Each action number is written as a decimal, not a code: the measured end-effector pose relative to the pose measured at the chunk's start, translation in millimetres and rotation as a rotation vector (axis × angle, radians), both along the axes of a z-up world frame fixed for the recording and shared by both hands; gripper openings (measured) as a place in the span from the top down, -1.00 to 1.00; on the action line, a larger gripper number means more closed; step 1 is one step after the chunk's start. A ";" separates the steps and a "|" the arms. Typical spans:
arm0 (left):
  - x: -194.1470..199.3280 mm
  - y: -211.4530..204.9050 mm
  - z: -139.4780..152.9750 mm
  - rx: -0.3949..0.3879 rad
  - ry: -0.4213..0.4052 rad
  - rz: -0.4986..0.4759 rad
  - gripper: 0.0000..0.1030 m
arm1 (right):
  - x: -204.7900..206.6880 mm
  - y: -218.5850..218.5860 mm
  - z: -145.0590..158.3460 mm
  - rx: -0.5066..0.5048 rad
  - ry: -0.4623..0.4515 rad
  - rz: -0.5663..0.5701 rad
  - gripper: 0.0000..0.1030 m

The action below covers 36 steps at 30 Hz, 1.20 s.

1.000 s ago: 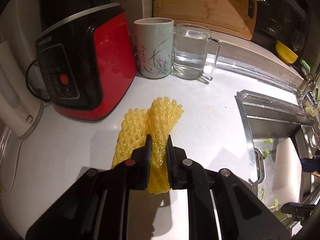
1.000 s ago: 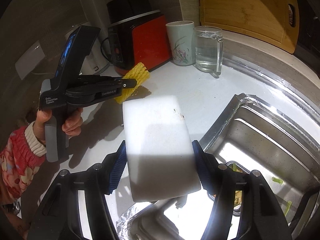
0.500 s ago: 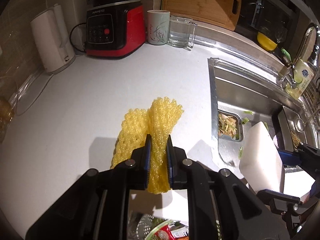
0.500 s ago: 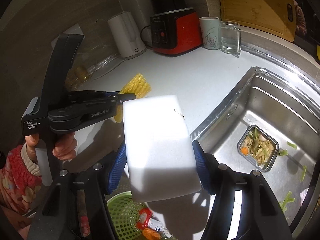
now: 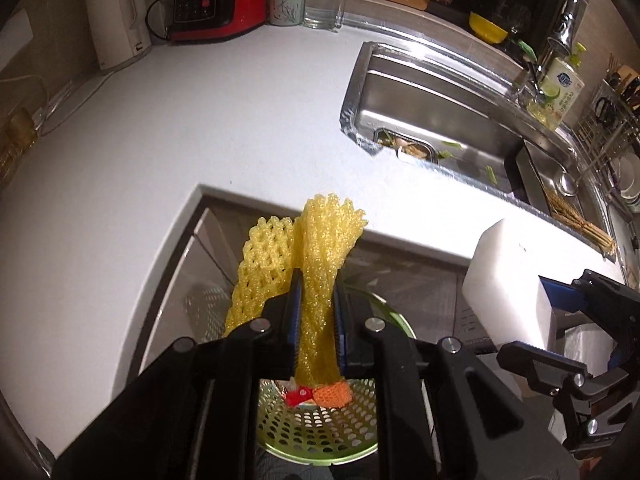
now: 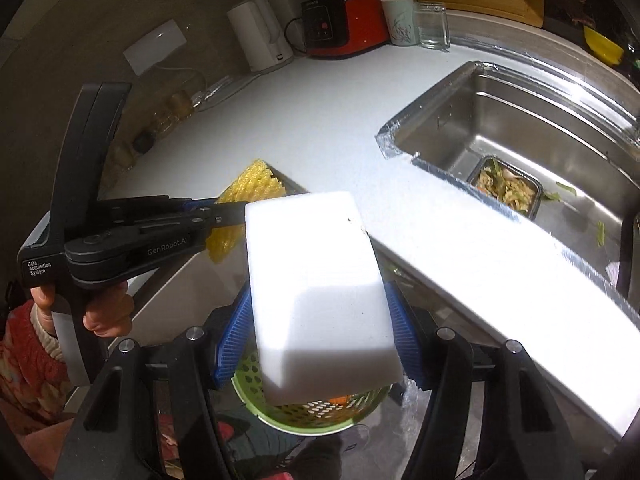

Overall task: Collect trash
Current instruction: 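Carry the white sponge and yellow foam net over the green basket, then open both tools to drop the sponge and yellow net into the basket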

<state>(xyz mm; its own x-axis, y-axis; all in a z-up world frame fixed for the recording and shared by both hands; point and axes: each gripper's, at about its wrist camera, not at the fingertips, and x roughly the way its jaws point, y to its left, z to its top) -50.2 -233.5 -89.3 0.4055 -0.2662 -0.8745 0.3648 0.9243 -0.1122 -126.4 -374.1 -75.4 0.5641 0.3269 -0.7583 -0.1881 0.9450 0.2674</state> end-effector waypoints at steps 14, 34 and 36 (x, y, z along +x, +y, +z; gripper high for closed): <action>-43.1 4.5 -58.8 0.044 0.091 0.015 0.74 | -29.1 10.1 -24.9 -0.046 0.066 0.033 -0.27; -43.2 20.4 -55.2 0.063 0.101 0.022 -0.46 | -25.8 22.5 -29.8 -0.064 0.089 0.047 -0.28; -41.7 25.9 -49.1 0.060 0.090 0.035 -0.55 | -23.9 23.4 -29.8 -0.064 0.089 0.041 -0.28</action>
